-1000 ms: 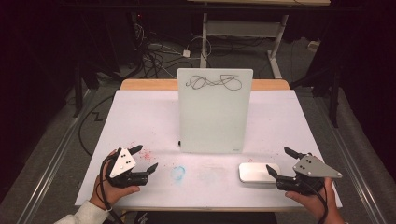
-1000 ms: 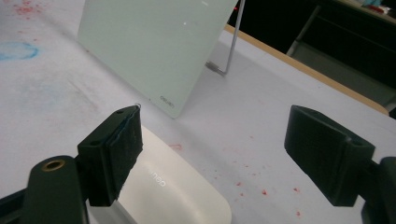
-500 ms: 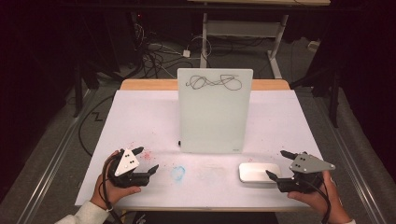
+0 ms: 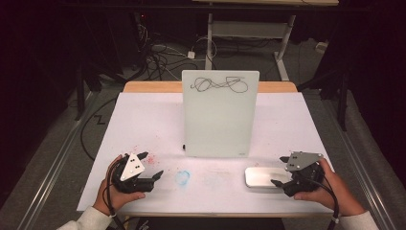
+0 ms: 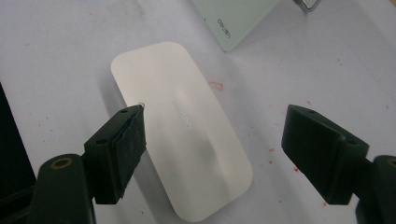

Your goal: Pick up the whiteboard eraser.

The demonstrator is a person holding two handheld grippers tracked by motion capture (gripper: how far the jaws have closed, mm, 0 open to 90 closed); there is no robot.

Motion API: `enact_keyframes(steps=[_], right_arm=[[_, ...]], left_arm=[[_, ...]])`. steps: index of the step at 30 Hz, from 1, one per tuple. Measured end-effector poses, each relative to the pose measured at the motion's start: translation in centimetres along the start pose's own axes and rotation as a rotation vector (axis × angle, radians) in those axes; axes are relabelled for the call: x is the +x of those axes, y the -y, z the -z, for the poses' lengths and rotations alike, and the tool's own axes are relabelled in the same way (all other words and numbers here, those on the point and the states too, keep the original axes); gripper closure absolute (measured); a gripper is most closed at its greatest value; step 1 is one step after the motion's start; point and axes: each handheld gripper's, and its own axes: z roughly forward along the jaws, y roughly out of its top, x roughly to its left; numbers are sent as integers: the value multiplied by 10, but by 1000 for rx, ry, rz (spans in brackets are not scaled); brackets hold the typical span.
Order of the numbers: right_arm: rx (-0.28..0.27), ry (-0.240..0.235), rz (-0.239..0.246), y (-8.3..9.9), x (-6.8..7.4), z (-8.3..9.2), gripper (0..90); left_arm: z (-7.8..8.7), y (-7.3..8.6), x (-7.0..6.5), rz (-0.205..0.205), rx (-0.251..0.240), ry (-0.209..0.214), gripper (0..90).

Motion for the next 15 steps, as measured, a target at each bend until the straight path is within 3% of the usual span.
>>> enact_keyframes(steps=[7,15], right_arm=[[49,-36,42,-9,-2,-5,239],[155,-104,120,-25,2,-22,244]], left_arm=[[-2,0,-1,-6,14,3,201],[-3,1,-2,-10,24,9,201]])
